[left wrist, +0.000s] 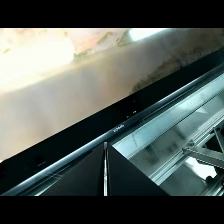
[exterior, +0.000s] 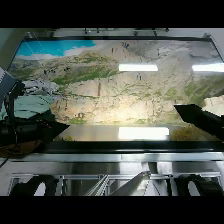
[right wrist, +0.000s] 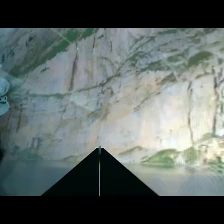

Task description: Fold the shirts.

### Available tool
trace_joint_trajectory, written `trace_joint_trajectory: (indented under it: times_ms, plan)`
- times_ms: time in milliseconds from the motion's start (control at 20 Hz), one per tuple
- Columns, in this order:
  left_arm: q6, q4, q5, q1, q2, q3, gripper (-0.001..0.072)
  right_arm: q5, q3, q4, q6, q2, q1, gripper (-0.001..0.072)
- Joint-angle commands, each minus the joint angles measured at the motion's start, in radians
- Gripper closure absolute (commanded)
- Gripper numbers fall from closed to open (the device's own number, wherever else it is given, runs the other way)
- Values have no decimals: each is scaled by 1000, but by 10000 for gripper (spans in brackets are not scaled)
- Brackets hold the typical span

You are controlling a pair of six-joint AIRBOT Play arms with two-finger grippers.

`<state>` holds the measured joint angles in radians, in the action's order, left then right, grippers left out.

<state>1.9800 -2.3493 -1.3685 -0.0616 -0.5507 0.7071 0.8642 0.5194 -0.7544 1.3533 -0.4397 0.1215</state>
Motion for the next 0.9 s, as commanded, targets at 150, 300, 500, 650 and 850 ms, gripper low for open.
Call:
trace_joint_trajectory:
  times_ms: [150, 300, 500, 650, 850]
  plan:
    - [1, 1, 11, -1, 1, 0, 694, 0, 0, 0, 0, 1, -1, 695]
    - [-1, 15, 118, -4, -3, 3, 194, 0, 0, 0, 0, 1, -1, 695]
    - [-85, 295, 237, -156, -198, 200, -13, 0, 0, 0, 0, 1, -1, 694]
    - [-69, 379, 220, -320, -496, 426, -13, -1, 0, 0, 0, 1, -1, 695]
    - [-67, 377, 198, -379, -924, 723, -13, -56, 0, 9, 0, 1, -1, 695]
